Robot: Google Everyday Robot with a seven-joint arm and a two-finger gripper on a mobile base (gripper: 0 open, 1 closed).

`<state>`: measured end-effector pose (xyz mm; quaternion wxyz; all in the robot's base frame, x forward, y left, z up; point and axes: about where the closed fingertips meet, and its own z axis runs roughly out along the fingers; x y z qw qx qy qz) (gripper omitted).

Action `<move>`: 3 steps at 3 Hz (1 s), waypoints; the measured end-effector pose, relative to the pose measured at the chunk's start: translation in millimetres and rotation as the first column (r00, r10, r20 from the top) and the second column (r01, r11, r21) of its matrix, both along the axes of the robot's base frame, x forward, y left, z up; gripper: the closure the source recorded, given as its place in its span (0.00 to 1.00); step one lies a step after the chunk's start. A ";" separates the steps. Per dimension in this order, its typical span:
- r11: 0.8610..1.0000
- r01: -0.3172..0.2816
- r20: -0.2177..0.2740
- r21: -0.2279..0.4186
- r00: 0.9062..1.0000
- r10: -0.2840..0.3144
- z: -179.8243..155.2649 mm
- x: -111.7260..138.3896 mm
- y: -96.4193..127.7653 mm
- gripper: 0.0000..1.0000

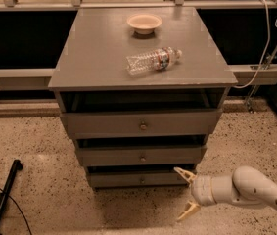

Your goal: Open bottom drawer

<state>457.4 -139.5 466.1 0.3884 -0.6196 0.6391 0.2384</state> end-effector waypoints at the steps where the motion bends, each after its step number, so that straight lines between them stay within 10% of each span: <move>1: 0.995 0.037 -0.024 -0.092 0.999 -0.039 -22.4 23.1 -12.6 0.00; 3: 0.969 -0.055 -0.018 -0.240 0.998 0.052 -75.9 45.9 -14.9 0.00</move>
Offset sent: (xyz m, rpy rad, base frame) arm 0.0791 -0.0349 -0.1400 -0.4379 -0.0412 0.1612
